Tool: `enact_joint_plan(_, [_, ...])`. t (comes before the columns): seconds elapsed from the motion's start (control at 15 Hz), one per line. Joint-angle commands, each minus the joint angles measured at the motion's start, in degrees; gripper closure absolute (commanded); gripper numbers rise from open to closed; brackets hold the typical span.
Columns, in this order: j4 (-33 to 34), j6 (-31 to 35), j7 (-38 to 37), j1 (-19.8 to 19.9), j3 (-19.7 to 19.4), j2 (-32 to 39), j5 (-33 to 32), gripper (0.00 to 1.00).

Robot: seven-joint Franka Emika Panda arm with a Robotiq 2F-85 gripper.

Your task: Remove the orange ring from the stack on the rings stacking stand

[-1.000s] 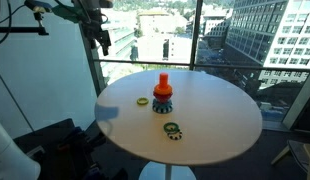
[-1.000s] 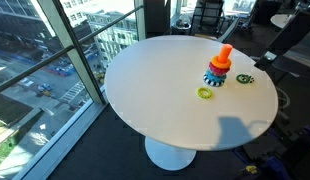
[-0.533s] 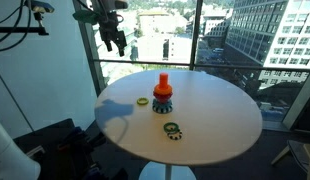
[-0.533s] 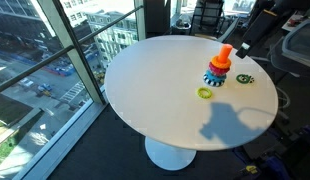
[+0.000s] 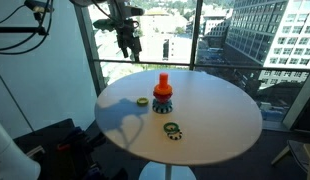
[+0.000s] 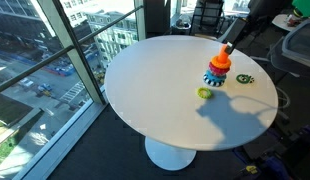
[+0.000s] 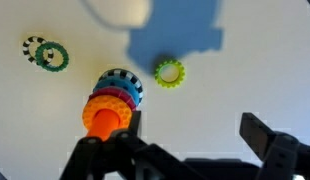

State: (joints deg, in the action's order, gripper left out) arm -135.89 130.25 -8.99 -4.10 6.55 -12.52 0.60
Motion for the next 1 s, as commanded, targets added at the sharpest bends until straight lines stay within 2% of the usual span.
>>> enact_joint_plan(0.0, [2.5,1.8,-2.7,1.6,-0.7,3.9,-2.4,0.00])
enact_joint_plan(0.47, [1.3,8.8,-1.3,3.4,-3.8,7.4,-2.6,0.00])
enact_joint_plan(0.93, [0.9,8.5,-0.9,3.0,-4.3,7.8,-1.3,0.00])
